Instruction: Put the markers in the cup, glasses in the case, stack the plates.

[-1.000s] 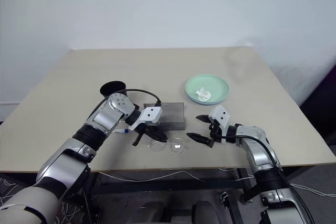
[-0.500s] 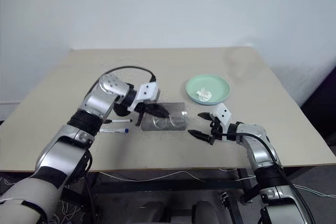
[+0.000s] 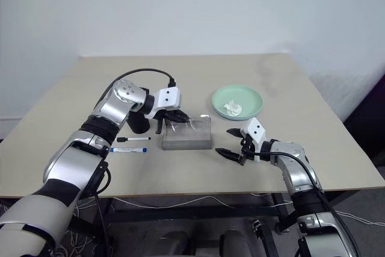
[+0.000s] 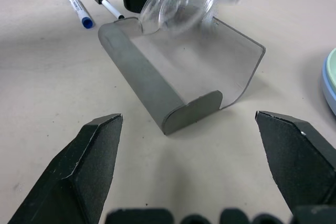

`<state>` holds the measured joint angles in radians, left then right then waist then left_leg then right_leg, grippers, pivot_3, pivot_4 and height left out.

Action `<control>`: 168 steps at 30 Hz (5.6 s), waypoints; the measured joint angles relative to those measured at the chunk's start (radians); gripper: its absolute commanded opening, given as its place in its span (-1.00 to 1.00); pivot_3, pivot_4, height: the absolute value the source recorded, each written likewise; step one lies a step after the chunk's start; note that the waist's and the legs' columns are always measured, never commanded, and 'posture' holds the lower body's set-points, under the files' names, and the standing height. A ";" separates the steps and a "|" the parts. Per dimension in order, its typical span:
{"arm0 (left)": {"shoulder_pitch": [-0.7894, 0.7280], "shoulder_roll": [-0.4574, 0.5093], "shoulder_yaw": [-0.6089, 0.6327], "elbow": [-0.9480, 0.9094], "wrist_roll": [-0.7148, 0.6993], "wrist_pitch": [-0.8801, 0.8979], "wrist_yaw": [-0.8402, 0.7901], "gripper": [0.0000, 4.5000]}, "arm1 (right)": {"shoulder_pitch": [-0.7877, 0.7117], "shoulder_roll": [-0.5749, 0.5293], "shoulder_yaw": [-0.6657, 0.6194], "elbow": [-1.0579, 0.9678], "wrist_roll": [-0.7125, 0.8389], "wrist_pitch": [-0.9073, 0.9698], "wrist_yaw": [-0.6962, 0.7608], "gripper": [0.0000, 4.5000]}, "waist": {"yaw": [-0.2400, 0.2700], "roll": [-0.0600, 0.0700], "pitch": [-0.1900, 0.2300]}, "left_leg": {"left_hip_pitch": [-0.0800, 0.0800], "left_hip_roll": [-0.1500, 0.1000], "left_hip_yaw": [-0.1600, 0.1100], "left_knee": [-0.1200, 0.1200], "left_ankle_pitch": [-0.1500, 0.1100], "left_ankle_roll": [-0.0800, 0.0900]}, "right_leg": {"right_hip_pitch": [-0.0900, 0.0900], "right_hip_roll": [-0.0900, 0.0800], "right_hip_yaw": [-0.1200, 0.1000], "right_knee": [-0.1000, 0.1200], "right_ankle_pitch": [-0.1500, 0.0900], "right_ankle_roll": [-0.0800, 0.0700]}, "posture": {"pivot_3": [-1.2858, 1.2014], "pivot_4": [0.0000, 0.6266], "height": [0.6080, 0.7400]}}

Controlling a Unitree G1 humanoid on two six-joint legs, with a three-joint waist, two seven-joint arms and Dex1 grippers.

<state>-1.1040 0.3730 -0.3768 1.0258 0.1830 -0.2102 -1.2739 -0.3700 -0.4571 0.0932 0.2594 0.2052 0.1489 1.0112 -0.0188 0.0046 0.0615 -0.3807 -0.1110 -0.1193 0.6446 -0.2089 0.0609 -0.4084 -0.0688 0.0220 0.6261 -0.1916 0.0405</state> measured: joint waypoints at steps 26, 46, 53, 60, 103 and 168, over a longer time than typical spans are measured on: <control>-0.002 -0.066 -0.051 0.127 0.175 -0.077 0.099 -0.95 | 0.028 0.010 0.002 -0.014 0.000 0.001 -0.021 0.96 | 0.000 -0.001 0.000 | 0.000 0.000 0.000 0.001 0.000 0.000 | 0.001 0.000 -0.001 0.000 0.000 0.001 | 0.03 -1.00 1.00; -0.141 -0.089 0.089 0.136 0.078 -0.011 0.219 -0.49 | 0.025 0.011 0.011 -0.013 0.000 0.000 -0.012 0.96 | 0.000 -0.002 0.000 | 0.000 0.000 0.000 0.002 0.000 0.000 | 0.001 0.000 -0.002 0.000 0.001 0.002 | 0.03 -1.00 1.00; -0.144 -0.106 0.046 0.224 0.163 0.026 0.420 -0.98 | 0.023 0.012 0.012 -0.013 0.000 0.000 -0.012 0.96 | -0.002 -0.002 0.000 | 0.000 0.000 0.000 0.002 0.000 0.000 | 0.001 0.000 -0.002 0.001 0.001 0.002 | 0.03 -1.00 1.00; -0.106 -0.109 -0.058 0.272 0.290 0.013 0.549 -0.98 | 0.019 0.017 0.015 -0.013 0.000 0.000 -0.013 0.96 | -0.001 -0.002 0.000 | 0.000 0.000 0.000 0.002 0.000 0.000 | 0.001 0.000 -0.002 0.001 0.001 0.002 | 0.03 -1.00 1.00; 0.395 0.333 0.090 -0.542 -0.072 0.255 -0.225 -0.90 | -0.008 0.030 0.046 -0.013 0.000 0.005 0.019 0.96 | -0.001 -0.001 0.000 | 0.004 0.002 0.000 0.001 0.000 -0.001 | 0.001 0.001 0.000 0.003 0.001 0.000 | 0.03 -1.00 1.00; 0.267 0.160 0.551 -0.348 -0.311 0.169 0.516 -0.97 | -0.062 0.029 0.053 0.009 0.000 0.021 0.061 0.96 | 0.000 -0.003 0.000 | 0.003 0.001 0.000 0.006 0.001 -0.002 | -0.001 0.000 -0.001 0.012 0.000 0.001 | 0.03 -1.00 1.00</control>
<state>-0.8372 0.5327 0.1739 0.6775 -0.1277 -0.0407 -0.7581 -0.4322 -0.4279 0.1460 0.2684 0.2048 0.1699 1.0717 -0.0189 0.0018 0.0617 -0.3774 -0.1099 -0.1192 0.6505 -0.2081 0.0586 -0.4096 -0.0689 0.0213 0.6380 -0.1911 0.0417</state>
